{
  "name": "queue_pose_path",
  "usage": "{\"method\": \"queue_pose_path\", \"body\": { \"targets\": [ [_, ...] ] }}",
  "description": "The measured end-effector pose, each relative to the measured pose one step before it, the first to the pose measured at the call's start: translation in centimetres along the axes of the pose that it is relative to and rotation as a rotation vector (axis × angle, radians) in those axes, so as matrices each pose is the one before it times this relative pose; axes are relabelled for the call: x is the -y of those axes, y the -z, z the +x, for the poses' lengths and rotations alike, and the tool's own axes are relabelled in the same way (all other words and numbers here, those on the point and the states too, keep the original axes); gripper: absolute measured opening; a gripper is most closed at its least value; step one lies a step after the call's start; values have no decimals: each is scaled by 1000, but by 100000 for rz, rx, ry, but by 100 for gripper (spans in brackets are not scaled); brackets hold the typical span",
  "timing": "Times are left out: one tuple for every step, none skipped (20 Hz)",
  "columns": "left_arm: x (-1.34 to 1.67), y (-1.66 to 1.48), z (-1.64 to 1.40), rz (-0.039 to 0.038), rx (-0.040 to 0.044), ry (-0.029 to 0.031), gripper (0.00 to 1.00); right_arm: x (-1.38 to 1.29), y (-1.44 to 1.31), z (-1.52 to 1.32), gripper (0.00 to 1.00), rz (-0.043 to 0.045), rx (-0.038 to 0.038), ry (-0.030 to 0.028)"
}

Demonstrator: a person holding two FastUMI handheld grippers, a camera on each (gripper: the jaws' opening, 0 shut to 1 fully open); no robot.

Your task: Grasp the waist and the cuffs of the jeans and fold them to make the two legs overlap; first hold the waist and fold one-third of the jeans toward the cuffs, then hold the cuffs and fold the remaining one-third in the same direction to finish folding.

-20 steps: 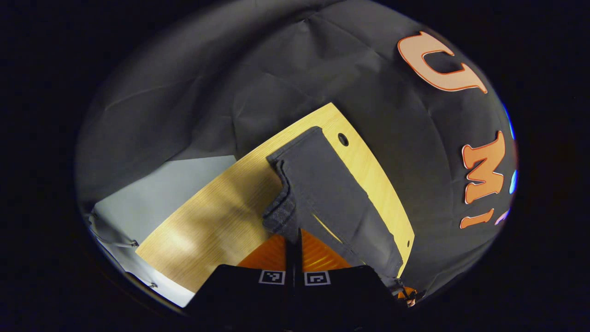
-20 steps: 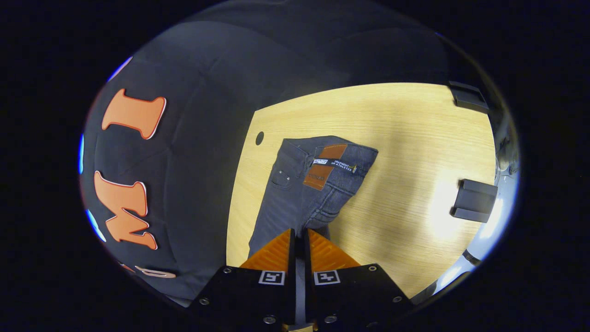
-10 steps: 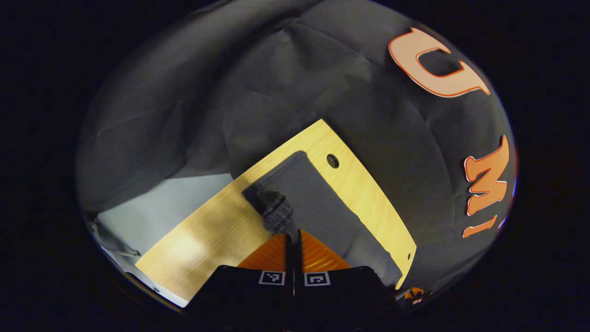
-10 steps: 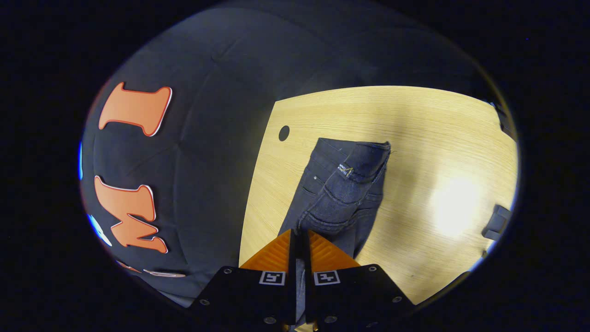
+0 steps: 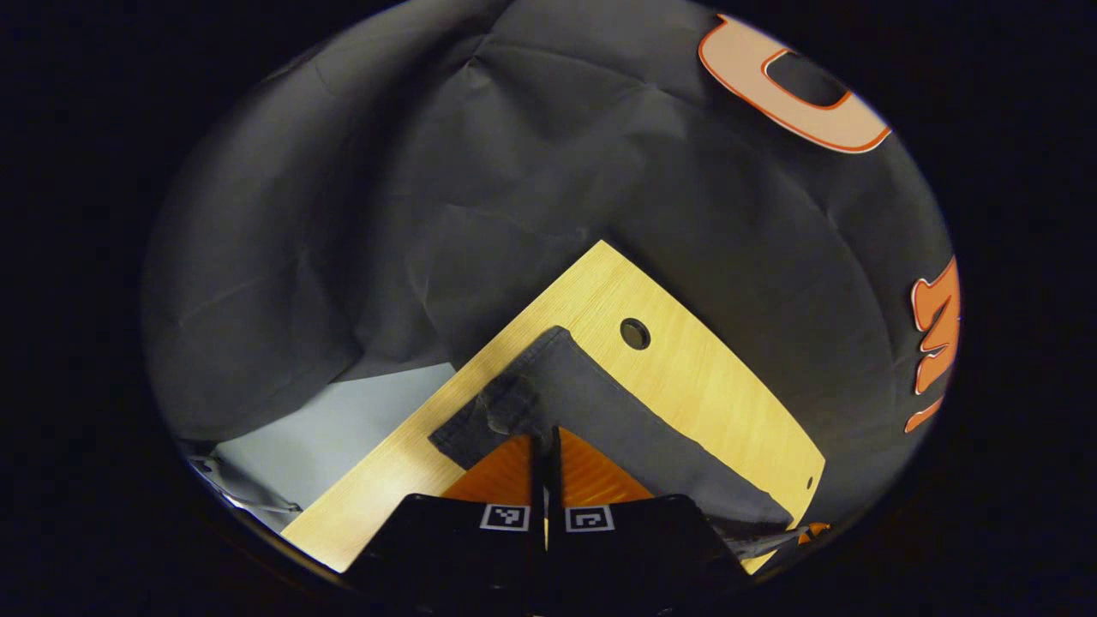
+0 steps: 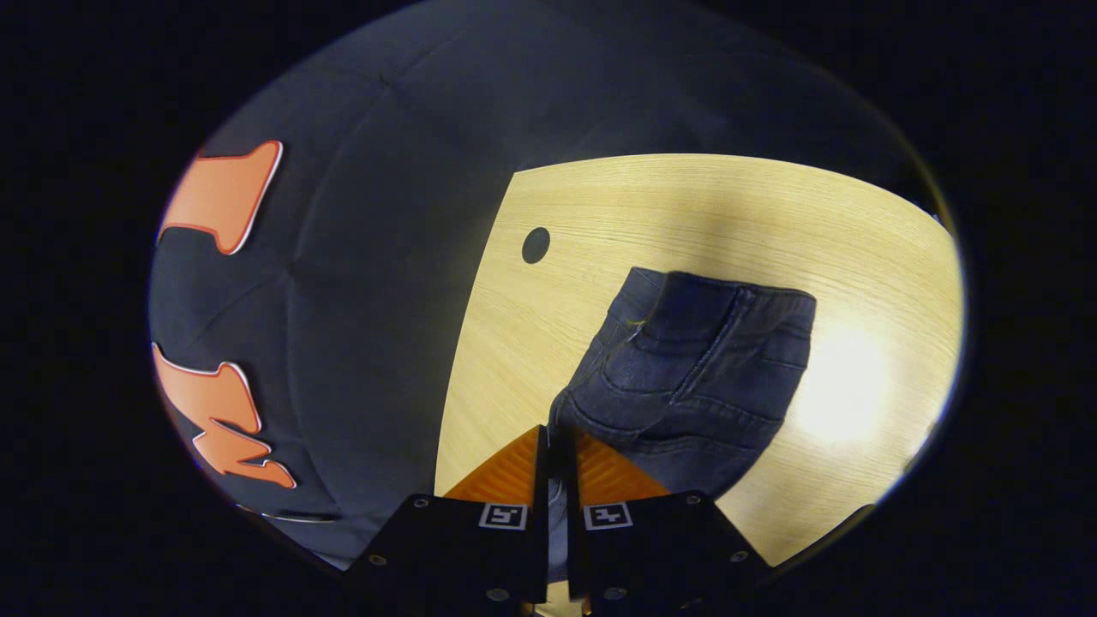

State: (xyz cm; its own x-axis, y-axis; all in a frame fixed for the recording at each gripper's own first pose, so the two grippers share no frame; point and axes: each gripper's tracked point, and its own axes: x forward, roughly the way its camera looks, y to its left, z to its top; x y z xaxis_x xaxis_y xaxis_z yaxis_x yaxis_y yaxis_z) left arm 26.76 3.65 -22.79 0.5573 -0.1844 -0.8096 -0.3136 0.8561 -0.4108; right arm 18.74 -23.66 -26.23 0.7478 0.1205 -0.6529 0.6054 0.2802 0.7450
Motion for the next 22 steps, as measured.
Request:
{"method": "queue_pose_path", "body": {
  "targets": [
    [540,-111,588,1494,-736,-1035,1,-96,-306,838,10,-468,593,730],
    [524,-453,619,2128,-13,-943,0,-169,-448,678,10,-722,417,549],
    [806,-15,241,1475,-724,-536,2,-43,-495,341,9,-421,629,1058],
    [828,-538,262,858,426,482,1,152,-448,270,7,-388,177,1123],
    [260,-192,582,373,-401,-1048,1,-10,-100,407,6,-177,-163,-232],
    [175,-211,443,19,384,-1197,1,-53,-81,-132,6,629,-428,-217],
    [195,18,557,124,22,-941,2,196,49,-230,6,-682,-373,5],
    [224,-310,317,-1017,182,-334,9,462,-112,-6,6,-761,112,1582],
    [-373,157,-535,-390,-852,-1027,9,425,-127,43,6,-1092,143,1386],
    [154,51,-37,-449,168,-238,10,861,-213,-78,6,-870,-26,2387],
    [-106,-30,209,1082,-679,-2429,11,1094,-58,-224,6,-445,-426,2145],
    [125,285,-71,1858,-937,-1248,14,811,-150,-262,5,-692,-187,2585],
    [8,-254,-99,1421,-104,-1153,22,862,65,-500,9,-1598,-714,2501],
    [-598,-187,364,2664,431,-2152,45,692,-127,-48,17,-1545,-429,2323],
    [-610,-455,249,2657,1193,-1431,69,537,-111,-264,33,-1704,-280,1609],
    [-21,-171,-89,1635,604,-807,93,423,-82,16,42,-1380,60,1669],
    [138,251,-116,1095,455,-946,92,673,376,-171,60,-1567,-24,1384],
    [-406,-284,-265,2491,1118,-2968,90,252,-40,-76,57,-1227,190,834],
    [-413,-934,-153,3354,4364,-2148,91,137,202,-114,78,-1336,-347,337],
    [-237,-1481,-296,3354,5399,-2018,96,206,278,-114,72,-1017,-485,794],
    [839,-1072,-291,3173,4619,429,97,292,229,-47,90,-1277,-446,272],
    [425,-339,-249,3769,1577,684,97,464,418,-227,92,-1059,-889,1613]
  ]
}}
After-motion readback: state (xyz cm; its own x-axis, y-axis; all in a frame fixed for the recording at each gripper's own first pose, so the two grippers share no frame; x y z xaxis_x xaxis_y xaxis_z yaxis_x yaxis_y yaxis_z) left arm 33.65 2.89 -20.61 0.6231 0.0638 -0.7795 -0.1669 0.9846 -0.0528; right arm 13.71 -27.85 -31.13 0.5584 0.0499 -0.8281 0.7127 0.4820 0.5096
